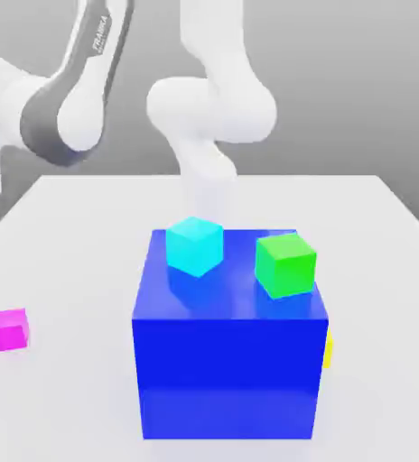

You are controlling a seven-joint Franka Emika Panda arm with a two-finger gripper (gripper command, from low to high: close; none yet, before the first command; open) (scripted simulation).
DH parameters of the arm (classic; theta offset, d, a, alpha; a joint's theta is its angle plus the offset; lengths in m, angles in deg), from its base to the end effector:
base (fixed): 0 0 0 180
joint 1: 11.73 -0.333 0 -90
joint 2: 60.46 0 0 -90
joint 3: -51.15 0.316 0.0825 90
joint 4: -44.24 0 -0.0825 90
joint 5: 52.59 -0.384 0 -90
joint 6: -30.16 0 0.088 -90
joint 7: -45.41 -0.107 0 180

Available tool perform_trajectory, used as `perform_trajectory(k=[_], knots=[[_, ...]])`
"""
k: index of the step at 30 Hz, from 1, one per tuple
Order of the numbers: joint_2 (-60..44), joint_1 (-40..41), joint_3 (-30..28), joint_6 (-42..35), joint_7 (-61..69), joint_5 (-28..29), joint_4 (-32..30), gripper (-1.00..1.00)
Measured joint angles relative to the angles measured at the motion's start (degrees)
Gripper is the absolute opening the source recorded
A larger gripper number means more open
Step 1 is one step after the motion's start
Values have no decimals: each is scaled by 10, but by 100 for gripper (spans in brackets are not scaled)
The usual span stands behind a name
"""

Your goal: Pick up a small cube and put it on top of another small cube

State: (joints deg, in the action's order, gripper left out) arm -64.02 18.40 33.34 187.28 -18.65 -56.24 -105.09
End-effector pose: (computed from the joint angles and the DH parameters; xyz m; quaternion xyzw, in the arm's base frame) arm 0.2960 -0.3340 0.2402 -0.5352 0.8438 -0.0377 0.0094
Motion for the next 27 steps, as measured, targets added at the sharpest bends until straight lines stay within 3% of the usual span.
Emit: perform_trajectory(k=[3, 7, 8, 16, 21, 27], knots=[[-66, 28, 6, 35, 21, -55, -12, 0], [-149, 80, 66, 96, 64, -117, 3, 0], [-168, 93, 81, 112, 72, -128, 7, -100], [-159, 91, 77, 105, 66, -119, 5, -100], [-61, 55, 31, 30, 3, -40, -15, -100], [67, -65, 104, -112, -110, 0, 8, -100]])
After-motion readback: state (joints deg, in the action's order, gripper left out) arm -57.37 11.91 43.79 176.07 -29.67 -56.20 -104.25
